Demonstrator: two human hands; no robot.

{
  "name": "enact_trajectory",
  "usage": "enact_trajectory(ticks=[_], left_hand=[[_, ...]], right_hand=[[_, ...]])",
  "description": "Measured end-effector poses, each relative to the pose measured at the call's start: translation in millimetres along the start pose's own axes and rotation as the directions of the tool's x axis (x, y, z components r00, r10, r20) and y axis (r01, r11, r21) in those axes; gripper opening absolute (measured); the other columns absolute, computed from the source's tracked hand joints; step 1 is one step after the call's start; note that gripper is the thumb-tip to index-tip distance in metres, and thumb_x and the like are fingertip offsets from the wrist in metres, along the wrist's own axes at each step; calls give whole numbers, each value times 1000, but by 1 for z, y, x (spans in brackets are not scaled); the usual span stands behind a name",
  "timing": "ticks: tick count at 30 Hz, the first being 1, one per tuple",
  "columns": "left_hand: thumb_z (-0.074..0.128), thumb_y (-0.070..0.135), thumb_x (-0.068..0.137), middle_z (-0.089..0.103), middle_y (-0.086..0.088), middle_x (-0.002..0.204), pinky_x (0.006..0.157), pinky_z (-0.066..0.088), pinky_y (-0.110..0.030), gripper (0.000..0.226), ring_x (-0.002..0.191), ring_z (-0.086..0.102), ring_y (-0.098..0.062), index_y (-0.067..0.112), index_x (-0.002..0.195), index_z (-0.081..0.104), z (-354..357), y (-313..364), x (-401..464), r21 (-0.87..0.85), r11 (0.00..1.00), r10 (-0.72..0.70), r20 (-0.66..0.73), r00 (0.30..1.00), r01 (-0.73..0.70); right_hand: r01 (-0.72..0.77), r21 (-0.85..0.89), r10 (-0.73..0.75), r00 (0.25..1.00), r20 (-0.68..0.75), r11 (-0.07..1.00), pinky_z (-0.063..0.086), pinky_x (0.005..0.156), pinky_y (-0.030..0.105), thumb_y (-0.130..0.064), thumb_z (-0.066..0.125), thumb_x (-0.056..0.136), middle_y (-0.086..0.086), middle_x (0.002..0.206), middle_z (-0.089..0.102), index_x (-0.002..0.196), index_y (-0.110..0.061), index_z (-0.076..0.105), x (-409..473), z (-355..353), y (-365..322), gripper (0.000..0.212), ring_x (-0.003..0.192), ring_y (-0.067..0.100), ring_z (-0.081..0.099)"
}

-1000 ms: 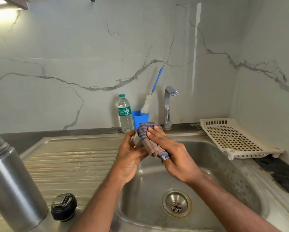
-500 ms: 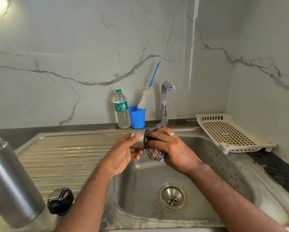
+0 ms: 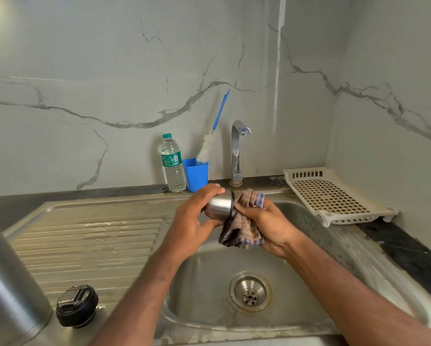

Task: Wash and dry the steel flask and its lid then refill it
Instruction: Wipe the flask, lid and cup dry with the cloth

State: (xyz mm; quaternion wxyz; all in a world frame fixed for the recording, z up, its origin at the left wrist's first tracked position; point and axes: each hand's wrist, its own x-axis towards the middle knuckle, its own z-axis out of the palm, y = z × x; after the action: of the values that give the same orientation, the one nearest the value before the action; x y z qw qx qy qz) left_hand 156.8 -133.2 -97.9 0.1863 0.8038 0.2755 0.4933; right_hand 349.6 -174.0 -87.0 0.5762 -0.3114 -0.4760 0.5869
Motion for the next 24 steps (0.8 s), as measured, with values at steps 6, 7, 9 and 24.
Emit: enact_trajectory(ticks=[6,7,9,24], left_hand=[[77,30,84,72,-16,100,54,57,-35,45,63,66,-27,11,122,62,-10,12,-6,-535,689,-392,293,872,489],[71,44,85,71,-20,96,47,52,-30,49,54,62,-25,6,115,63,-12,11,-8,-531,642,-438,336,834,552],[63,54,86,68,-24,94,40,43,-23,55,46,55,-20,3,108,64,-15,11,-8,-527,598,-489,358,796,604],[85,1,76,66,3,124,92,59,-43,74,108,69,-22,50,124,59,-11,17,-8,-235,914,-340,0,940,331]], right_hand=[[498,-604,-424,863,274,622,52,51,30,16,62,85,6,81,68,97,-8,73,-5,3,-2,29,67,16,64],[572,-673,-450,810,375,469,53,57,29,13,66,82,1,84,67,98,-10,73,-4,4,-2,29,73,14,63],[672,-722,-469,697,542,163,51,71,28,2,73,82,-4,89,68,98,-11,72,1,5,-2,20,84,13,60],[-60,210,61,998,1,976,61,81,41,-8,52,103,29,111,69,126,3,61,-3,8,3,28,97,31,72]])
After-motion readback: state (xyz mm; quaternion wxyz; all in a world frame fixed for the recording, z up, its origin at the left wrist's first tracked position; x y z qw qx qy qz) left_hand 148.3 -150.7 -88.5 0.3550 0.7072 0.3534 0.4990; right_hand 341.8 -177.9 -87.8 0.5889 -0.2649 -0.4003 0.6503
